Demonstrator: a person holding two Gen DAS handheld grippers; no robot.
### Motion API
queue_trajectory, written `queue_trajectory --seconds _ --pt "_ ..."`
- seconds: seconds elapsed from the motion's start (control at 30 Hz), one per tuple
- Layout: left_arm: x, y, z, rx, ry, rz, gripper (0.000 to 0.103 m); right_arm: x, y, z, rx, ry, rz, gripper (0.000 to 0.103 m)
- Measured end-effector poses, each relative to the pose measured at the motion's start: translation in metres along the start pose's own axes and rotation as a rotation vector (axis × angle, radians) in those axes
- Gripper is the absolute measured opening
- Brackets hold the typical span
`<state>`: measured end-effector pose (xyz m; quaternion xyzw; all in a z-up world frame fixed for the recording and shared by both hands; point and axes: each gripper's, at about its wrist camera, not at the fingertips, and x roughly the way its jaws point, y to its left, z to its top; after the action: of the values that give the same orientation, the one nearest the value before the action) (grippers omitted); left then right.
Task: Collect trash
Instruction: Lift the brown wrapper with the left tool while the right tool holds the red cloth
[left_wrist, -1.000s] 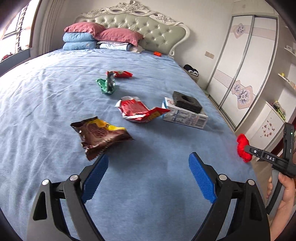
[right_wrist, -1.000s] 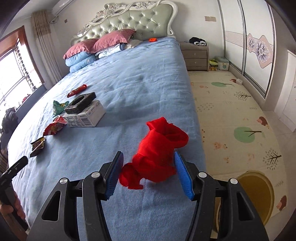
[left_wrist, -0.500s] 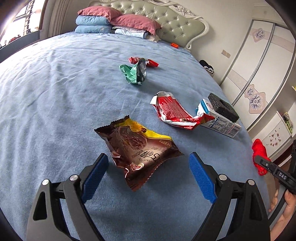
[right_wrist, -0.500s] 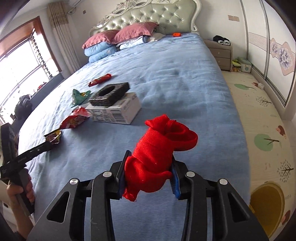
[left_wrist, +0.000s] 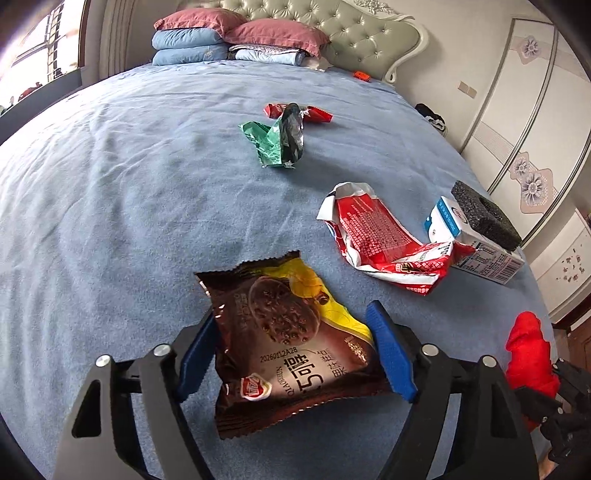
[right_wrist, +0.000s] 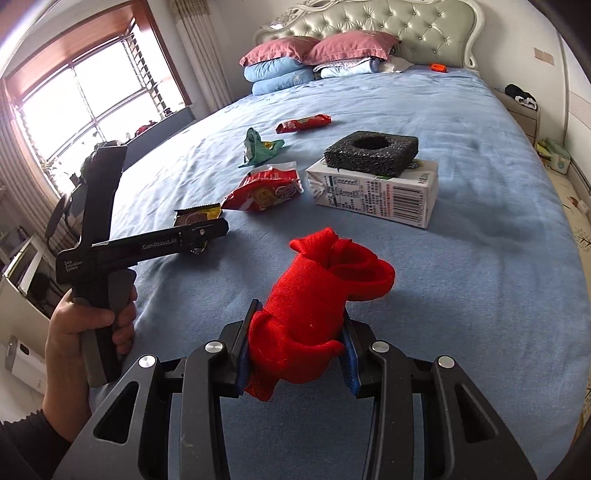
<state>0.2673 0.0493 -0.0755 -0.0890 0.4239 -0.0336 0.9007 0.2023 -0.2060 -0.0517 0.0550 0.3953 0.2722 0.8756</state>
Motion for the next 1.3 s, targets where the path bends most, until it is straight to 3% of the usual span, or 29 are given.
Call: queue_trajectory --seconds 0.3,0.4,0.57,0.7,1.0,1.3 --pt "-0.015 0.014 -0.008 -0.066 -0.045 -0.045 0.036 -0.002 -0.01 -0.005 0.044 -0.016 0.043 0.038" --pt "-0.026 0.011 -0.015 -0.059 -0.064 -0.051 0.033 -0.007 -0.014 -0.006 0.061 -0.036 0.053 0.038" --pt "-0.051 -0.004 -0.028 -0.019 -0.113 -0.039 0.032 -0.015 -0.02 -0.007 0.088 -0.069 0.068 0.037" --pt "-0.066 -0.019 -0.039 -0.007 -0.124 -0.072 0.032 -0.023 -0.019 -0.008 0.085 -0.098 0.071 0.037" --pt "-0.082 -0.064 -0.059 0.028 -0.092 -0.16 0.031 -0.055 -0.024 -0.023 0.11 -0.169 0.051 0.037" --pt "-0.094 -0.136 -0.079 0.131 -0.066 -0.233 0.031 -0.107 -0.048 -0.056 0.146 -0.24 0.017 0.037"
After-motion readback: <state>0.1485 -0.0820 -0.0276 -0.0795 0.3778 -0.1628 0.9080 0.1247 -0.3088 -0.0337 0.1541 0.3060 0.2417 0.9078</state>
